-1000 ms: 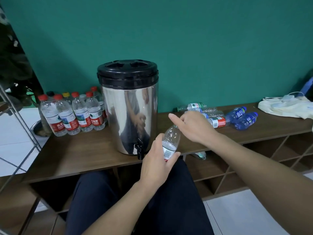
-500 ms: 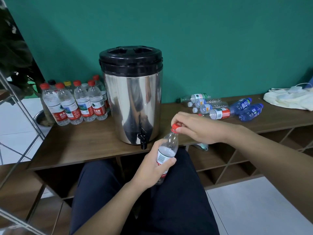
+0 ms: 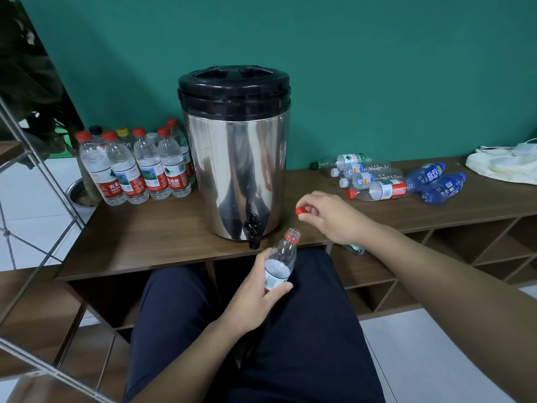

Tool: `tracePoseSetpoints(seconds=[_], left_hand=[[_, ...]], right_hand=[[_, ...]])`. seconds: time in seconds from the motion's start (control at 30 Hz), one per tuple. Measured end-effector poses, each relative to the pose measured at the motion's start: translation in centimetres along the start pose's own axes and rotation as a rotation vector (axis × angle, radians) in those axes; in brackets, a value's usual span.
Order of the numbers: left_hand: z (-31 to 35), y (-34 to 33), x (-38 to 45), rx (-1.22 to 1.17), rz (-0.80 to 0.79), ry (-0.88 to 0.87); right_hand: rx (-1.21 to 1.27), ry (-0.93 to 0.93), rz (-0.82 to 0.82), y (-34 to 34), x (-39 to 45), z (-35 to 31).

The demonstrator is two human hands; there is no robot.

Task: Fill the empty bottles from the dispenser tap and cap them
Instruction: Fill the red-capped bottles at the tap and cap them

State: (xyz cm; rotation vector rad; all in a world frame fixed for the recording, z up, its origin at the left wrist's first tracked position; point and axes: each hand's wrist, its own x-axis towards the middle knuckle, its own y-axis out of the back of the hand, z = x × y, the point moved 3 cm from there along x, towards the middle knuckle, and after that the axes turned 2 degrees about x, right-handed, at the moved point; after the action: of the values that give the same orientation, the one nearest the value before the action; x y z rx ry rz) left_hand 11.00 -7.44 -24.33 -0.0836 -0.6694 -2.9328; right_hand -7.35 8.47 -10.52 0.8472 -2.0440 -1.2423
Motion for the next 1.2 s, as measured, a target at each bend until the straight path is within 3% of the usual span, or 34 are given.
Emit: tracePoseSetpoints(seconds=[0.27, 0.5, 0.6, 0.77, 0.9, 1.2], left_hand=[[-5.0, 0.4, -0.6, 0.024, 0.024, 0.101], [-7.8, 0.6, -0.5, -0.005, 0.026, 0.212], [-8.7, 0.4, -0.4, -0.055, 0.082, 0.246], [-9.4, 0.3, -0.4, -0.117, 0.139, 0.259], [-9.6, 0.3, -0.4, -0.120, 0.151, 0.238], [-9.1, 0.8, -0.5, -0.168, 0.201, 0.213]], right_hand=[[-0.051, -0.215, -0.022, -8.9, 2.3, 2.9], [0.004, -0.355, 0.027, -9.6, 2.9, 3.4], [0.049, -0.293, 0.176, -8.4, 2.2, 1.7], [0.380, -0.195, 0.327, -6.0, 1.0, -4.7], [0.533, -0.123, 0.282, -4.8, 0.8, -9.3], [0.427, -0.084, 0.178, -5.1, 1.9, -10.0]])
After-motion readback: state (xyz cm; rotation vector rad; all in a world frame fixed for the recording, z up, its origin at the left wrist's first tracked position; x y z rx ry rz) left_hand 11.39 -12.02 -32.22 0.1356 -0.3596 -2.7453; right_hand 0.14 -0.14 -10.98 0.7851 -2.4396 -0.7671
